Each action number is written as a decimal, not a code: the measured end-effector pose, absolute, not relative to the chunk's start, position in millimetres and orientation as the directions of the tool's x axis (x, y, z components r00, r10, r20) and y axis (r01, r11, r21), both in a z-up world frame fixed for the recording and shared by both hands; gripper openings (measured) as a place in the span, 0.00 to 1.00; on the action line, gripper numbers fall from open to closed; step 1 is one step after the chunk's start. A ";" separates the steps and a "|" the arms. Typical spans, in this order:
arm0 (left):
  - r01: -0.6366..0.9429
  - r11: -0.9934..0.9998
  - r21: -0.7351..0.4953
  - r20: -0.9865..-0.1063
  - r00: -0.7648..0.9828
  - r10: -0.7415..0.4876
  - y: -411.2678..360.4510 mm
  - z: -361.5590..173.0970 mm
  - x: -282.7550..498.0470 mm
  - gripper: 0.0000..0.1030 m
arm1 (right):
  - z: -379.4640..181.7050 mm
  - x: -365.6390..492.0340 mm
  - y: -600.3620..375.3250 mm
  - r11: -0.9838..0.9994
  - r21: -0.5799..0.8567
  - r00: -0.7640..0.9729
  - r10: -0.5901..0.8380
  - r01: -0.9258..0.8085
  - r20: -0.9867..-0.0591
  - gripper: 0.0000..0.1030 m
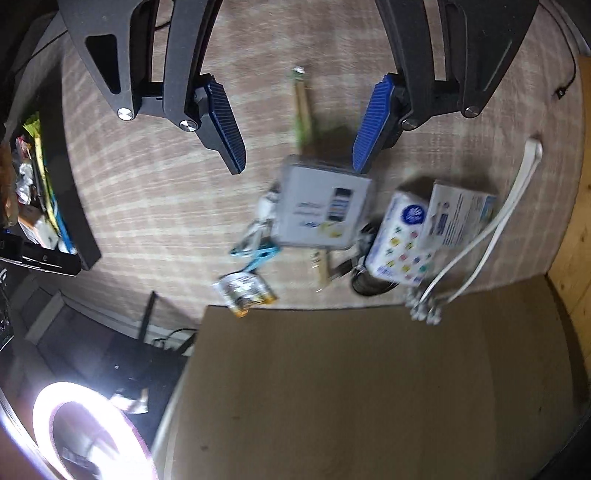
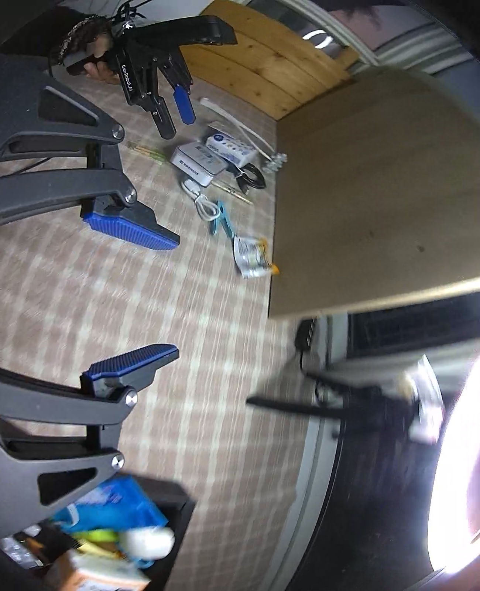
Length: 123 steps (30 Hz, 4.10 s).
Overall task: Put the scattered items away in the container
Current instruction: 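Move both open grippers back to the pile and approach the phone-card box, then grasp the clear phone-card box with the left gripper while the right grasps the yellow wrapper, then carry the phone-card box and yellow wrapper to the tray and open both grippers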
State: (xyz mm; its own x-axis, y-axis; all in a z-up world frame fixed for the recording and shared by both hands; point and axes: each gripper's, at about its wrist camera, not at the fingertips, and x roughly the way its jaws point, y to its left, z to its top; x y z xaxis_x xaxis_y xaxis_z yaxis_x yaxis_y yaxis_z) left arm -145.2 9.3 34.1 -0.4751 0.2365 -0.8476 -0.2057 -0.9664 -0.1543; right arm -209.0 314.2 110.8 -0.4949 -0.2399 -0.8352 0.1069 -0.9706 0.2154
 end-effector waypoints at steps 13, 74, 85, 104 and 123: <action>-0.215 -0.957 -0.197 -0.848 -0.453 0.276 0.8 11.9 -174.8 0.65 | 57.9 -294.8 267.8 -0.959 0.237 -0.416 -0.281 0.157 -0.865 0.52; -0.326 -0.933 -0.152 -0.768 -0.555 0.319 19.6 57.8 -151.2 0.66 | 78.6 -282.6 290.8 -0.936 0.321 -0.530 -0.346 0.144 -0.774 0.03; -0.497 -0.852 -0.163 -0.713 -0.538 0.450 109.7 103.4 -116.0 0.66 | 141.0 -153.2 413.3 -0.937 0.347 -0.669 -0.232 -0.041 -0.706 0.03; -0.857 -0.496 -0.141 -0.666 -0.289 0.688 369.8 142.7 -32.9 0.66 | 171.2 -8.9 653.7 -0.845 0.240 -0.673 0.177 -0.478 -0.718 0.03; -0.860 -0.502 -0.095 -0.703 -0.298 0.645 421.7 133.2 -23.4 0.69 | 162.3 -19.3 686.6 -0.819 0.204 -0.636 0.233 -0.536 -0.736 0.47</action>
